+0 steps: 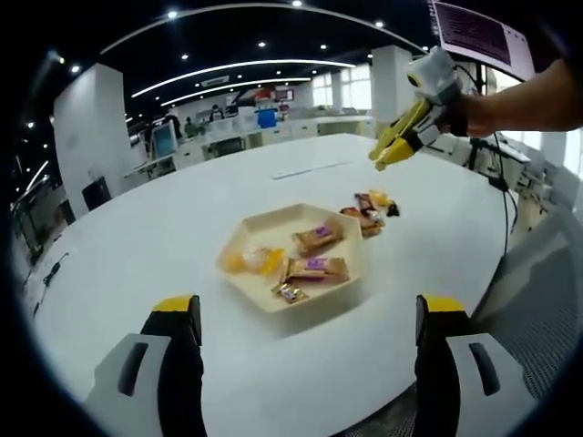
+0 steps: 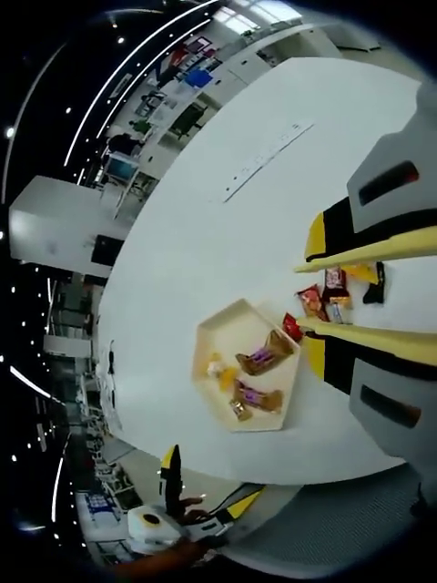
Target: Place the target food into the container with the food tongs after gripping and lifting it, then release it inside without dropping or visibly crushing the food.
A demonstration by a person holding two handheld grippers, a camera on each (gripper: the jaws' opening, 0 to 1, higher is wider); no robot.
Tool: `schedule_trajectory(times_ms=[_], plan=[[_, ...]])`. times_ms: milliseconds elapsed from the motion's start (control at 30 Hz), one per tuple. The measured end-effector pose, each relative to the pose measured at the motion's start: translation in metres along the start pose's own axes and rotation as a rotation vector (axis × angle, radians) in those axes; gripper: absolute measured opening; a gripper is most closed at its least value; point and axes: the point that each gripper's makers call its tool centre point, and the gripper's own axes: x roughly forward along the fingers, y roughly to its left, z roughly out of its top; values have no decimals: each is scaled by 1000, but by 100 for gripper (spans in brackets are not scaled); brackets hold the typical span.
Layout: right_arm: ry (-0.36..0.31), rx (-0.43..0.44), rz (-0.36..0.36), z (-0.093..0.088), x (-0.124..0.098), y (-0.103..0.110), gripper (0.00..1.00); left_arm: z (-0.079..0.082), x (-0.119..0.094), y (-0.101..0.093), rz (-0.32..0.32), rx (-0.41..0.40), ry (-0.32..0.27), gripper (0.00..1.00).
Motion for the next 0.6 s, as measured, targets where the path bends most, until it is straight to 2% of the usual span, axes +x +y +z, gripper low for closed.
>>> schedule_trajectory(times_ms=[200, 600], plan=[[19, 21, 17, -21, 12, 6, 29, -3, 1, 0, 5, 10, 13, 95], [61, 20, 45, -42, 28, 17, 29, -4, 2, 0, 5, 21, 24, 95]])
